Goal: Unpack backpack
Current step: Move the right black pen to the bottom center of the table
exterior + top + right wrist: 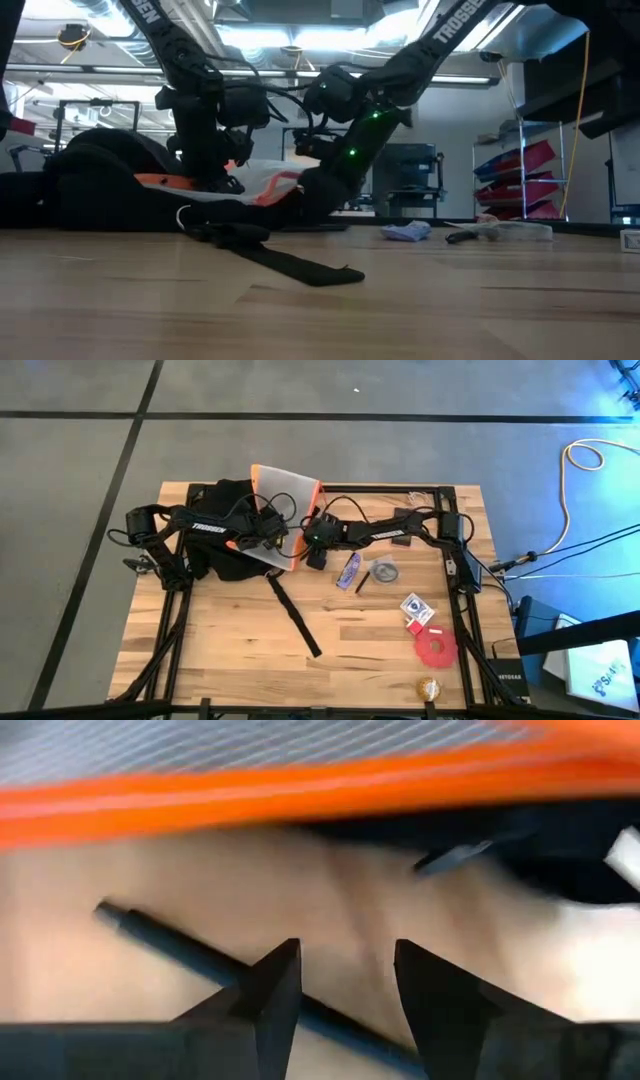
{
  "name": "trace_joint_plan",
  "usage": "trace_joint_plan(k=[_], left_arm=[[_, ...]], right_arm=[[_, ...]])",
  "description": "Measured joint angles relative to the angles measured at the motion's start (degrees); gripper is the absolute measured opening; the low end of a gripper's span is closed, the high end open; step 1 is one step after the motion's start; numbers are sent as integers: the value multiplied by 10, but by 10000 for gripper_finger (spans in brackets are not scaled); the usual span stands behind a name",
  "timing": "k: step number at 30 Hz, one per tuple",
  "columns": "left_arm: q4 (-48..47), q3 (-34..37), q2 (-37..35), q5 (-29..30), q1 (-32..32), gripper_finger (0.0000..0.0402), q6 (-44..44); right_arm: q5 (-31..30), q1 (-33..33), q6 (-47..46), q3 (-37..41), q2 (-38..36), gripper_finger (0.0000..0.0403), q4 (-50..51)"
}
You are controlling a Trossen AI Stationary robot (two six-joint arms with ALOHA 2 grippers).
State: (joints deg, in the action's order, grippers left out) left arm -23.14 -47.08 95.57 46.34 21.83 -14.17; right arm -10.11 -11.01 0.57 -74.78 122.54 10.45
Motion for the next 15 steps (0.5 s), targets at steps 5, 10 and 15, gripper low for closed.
trace_joint_plan(k=[5, 10, 15], left_arm=[[1, 0, 0, -13, -1, 3, 0], [13, -4, 0, -38, 0, 3, 31], [28, -5, 0, -64, 0, 3, 32]], right_arm=[[15, 37, -29, 2, -17, 149, 54], [38, 95, -46, 6, -45, 149, 110], [-6, 154, -25, 8, -69, 149, 183]])
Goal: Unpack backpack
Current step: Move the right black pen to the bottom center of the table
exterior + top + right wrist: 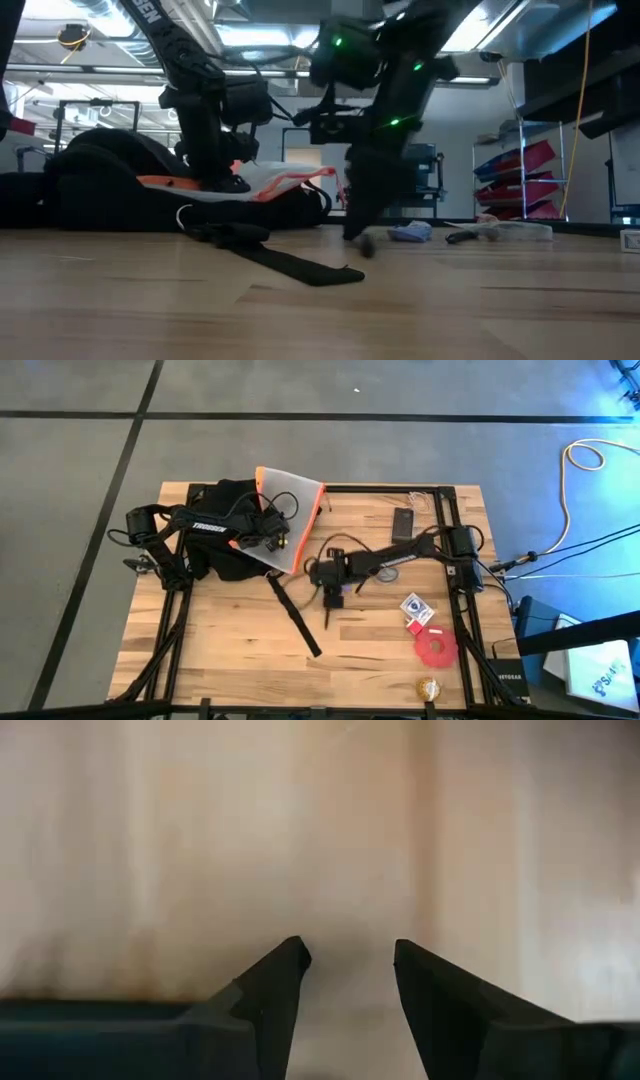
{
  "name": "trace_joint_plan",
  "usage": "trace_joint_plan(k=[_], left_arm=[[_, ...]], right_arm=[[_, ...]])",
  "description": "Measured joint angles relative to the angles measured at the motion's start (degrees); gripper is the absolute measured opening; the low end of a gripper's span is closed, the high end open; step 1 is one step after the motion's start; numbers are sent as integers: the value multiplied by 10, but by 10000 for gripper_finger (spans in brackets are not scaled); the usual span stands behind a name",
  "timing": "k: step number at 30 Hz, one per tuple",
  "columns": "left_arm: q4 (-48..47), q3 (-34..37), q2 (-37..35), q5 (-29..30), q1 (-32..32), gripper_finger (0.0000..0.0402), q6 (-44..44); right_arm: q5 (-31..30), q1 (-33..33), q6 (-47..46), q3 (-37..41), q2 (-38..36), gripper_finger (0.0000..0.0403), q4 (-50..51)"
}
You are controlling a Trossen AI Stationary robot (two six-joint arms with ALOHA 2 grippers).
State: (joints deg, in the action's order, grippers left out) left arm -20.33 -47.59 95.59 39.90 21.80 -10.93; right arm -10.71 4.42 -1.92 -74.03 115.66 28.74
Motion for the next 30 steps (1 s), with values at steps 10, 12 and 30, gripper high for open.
trace_joint_plan(k=[10, 12, 30], left_arm=[[4, -1, 0, -29, -1, 3, -5], [4, -1, 0, -31, -1, 3, -5], [34, -1, 0, -78, -17, 3, 52]], right_arm=[[-5, 40, 200, -1, -10, 149, 40], [9, 46, 227, -8, -14, 149, 78], [109, 129, 88, -74, -18, 149, 251]])
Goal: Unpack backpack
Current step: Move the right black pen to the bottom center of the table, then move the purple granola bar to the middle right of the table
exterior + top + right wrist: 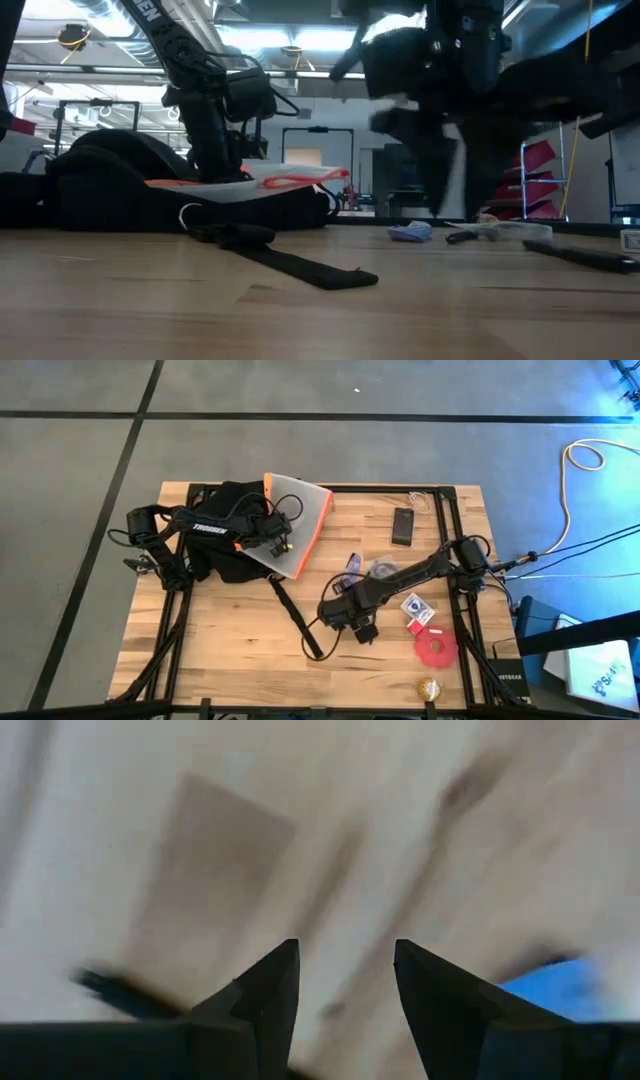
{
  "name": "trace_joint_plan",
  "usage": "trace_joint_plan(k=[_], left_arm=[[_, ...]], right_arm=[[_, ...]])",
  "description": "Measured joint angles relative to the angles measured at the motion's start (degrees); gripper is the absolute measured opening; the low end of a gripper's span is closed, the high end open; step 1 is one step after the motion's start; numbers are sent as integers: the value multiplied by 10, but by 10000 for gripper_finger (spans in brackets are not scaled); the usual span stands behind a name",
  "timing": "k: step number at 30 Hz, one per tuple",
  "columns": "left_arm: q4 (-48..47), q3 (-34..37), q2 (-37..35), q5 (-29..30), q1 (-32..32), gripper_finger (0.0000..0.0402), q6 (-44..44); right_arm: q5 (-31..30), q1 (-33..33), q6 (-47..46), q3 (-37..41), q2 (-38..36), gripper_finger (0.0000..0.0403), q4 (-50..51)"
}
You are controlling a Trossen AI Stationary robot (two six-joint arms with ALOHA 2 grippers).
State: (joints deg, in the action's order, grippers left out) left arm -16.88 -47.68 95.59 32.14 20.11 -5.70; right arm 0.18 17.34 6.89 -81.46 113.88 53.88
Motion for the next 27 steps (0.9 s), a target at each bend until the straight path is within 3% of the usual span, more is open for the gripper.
trace_joint_plan(k=[12, 21, 27], left_arm=[[-5, 0, 0, 1, 1, 3, 1], [-5, 0, 0, 2, 1, 4, -5], [-2, 0, 0, 2, 3, 4, -3]], right_arm=[[44, 38, -156, 137, -31, 149, -13], [64, 75, -260, 212, -158, 149, 43], [-61, 51, -200, 218, -247, 149, -132]])
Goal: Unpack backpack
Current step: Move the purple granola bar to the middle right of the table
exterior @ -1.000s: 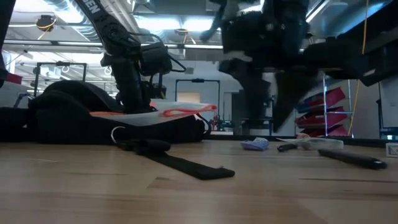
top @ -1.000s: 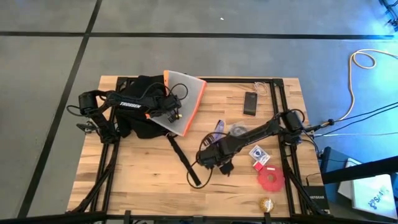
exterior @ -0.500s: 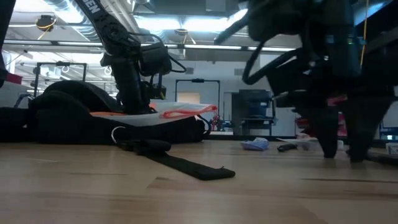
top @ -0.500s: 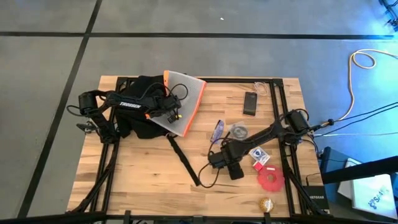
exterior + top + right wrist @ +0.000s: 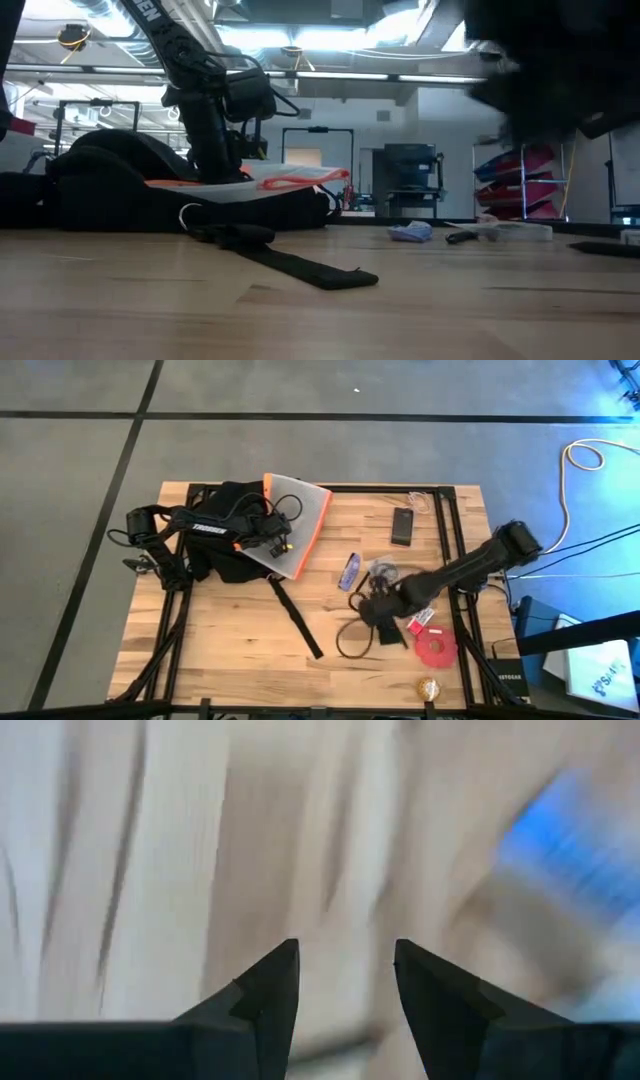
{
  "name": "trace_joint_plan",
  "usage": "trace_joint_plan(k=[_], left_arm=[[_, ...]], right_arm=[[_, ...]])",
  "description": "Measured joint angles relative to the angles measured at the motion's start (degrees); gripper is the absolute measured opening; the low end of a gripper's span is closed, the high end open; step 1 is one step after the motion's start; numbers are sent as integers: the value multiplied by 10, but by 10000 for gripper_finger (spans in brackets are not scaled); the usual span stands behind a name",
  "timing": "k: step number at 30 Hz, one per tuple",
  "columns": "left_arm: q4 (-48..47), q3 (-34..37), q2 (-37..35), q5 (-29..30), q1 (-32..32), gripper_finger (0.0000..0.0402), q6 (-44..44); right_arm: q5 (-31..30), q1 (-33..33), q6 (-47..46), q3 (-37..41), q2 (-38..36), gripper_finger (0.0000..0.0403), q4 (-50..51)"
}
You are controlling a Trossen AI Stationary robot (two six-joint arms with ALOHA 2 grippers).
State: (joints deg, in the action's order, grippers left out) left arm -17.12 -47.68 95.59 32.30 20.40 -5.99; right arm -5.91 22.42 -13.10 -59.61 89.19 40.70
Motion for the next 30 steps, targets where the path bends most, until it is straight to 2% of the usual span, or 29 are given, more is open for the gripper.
trace_joint_plan(k=[3, 8, 13, 16, 23, 30], left_arm=[[-3, 0, 0, 0, 0, 4, -2], [-2, 0, 0, 0, -3, 4, -1], [-2, 0, 0, 0, -3, 4, -1], [-2, 0, 0, 0, -3, 4, -6], [-1, 1, 0, 0, -3, 4, -11], [0, 2, 0, 0, -2, 4, -11]], right_arm=[[-53, -29, 44, 0, -8, 149, -78], [-126, -110, 74, -3, -1, 149, -102], [-78, -192, 76, -4, 23, 149, -226], [-73, -220, 89, -3, 58, 149, -255], [-65, -236, 101, -2, 141, 149, -244], [-46, -235, 70, -2, 140, 131, -133]])
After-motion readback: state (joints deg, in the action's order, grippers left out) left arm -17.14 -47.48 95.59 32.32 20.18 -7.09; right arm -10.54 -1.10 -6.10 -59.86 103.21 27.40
